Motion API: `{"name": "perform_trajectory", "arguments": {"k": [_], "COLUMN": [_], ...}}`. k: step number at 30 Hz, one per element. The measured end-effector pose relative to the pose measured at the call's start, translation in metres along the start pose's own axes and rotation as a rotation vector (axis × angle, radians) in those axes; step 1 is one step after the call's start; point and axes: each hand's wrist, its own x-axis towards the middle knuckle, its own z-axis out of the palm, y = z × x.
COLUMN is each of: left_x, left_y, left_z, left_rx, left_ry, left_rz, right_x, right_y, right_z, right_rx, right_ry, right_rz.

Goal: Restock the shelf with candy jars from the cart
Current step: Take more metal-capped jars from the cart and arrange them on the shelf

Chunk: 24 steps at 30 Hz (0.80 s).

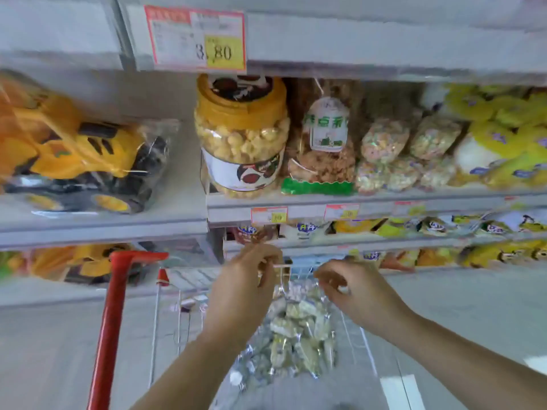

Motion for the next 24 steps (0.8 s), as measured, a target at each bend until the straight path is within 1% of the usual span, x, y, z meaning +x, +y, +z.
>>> {"name": "perform_trajectory", "arguments": {"k": [2,4,5,7,8,11,13,16,19,22,24], "left_x": [-0.017,-0.034,-0.042,-0.055,-0.058,-0.052,-0.044,-0.032,-0.020,-0.006,-0.001], "left_y": [-0.051,-0.098,-0.118,-0.149,-0.159,-0.177,-0.187,-0.198,-0.200,-0.198,-0.199], "left_z": [0.027,0.052,0.063,0.085,0.095,0.127,0.146,0.166,0.178,0.183,0.183], "left_rx": [0.037,0.114,0.158,0.249,0.280,0.355,0.403,0.473,0.539,0.534,0.534], "left_ry": [-0.047,-0.131,-0.188,-0.317,-0.359,-0.410,-0.437,-0.464,-0.465,-0.425,-0.438], "left_rz": [-0.185,-0.360,-0.426,-0.489,-0.489,-0.424,-0.442,-0.483,-0.496,-0.515,-0.498], "right_x": [0.008,0.019,0.025,0.037,0.042,0.058,0.065,0.070,0.074,0.073,0.069], "right_y": [0.035,0.065,0.077,0.096,0.103,0.122,0.135,0.151,0.154,0.156,0.159], "right_z": [0.042,0.079,0.095,0.119,0.130,0.151,0.160,0.172,0.183,0.189,0.189], "right_rx": [-0.012,-0.051,-0.096,-0.199,-0.244,-0.380,-0.414,-0.402,-0.410,-0.306,-0.212], "right_ry": [-0.122,-0.238,-0.289,-0.343,-0.338,-0.313,-0.315,-0.301,-0.219,-0.096,-0.049], "right_rz": [0.063,0.157,0.203,0.244,0.248,0.284,0.327,0.373,0.420,0.421,0.404]}}
